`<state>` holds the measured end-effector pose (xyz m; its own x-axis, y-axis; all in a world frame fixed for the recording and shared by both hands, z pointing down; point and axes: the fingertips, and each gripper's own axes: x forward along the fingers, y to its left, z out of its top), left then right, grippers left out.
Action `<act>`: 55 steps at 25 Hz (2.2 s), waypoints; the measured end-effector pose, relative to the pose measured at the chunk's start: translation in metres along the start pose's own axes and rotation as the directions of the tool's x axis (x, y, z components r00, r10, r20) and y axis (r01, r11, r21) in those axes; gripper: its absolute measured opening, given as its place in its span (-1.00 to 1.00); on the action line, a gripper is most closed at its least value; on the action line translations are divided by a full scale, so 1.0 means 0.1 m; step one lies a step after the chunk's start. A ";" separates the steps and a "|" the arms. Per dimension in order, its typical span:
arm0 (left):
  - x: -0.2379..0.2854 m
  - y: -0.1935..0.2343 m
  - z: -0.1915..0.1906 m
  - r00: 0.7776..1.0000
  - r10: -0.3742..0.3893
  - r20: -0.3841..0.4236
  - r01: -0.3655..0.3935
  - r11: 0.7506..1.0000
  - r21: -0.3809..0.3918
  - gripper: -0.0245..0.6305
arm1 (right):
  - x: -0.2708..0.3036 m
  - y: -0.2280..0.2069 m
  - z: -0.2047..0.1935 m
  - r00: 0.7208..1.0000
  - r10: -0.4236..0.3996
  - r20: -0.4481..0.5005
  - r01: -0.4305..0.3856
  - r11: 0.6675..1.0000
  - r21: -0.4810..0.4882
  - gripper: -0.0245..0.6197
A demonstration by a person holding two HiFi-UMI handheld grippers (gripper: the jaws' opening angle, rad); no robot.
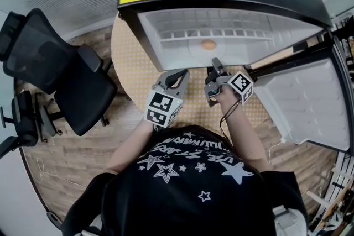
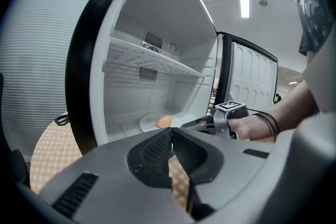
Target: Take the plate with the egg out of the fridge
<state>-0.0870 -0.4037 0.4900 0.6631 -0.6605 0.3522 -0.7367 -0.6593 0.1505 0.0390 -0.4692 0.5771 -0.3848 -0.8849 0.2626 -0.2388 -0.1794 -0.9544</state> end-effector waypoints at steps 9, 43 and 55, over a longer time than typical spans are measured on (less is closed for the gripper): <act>-0.05 -0.03 -0.05 1.000 0.007 -0.007 -0.007 1.000 0.004 -0.90 | -0.25 -0.11 -0.05 1.000 0.018 0.014 -0.019 0.997 0.072 -0.81; -0.08 -0.01 -0.09 0.999 0.031 -0.018 -0.030 1.000 0.004 -0.90 | -0.36 -0.10 0.00 0.995 0.097 -0.003 -0.096 0.991 0.095 -0.81; -0.46 -0.36 -0.18 0.990 0.141 -0.004 -0.141 0.990 -0.005 -0.90 | -0.89 0.17 -0.09 0.979 0.191 -0.066 -0.183 0.977 0.108 -0.81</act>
<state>-0.0936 -0.3433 0.4854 0.5523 -0.7455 0.3731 -0.8234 -0.5578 0.1043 0.0615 -0.3897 0.5390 -0.4815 -0.8724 0.0842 -0.0667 -0.0593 -0.9960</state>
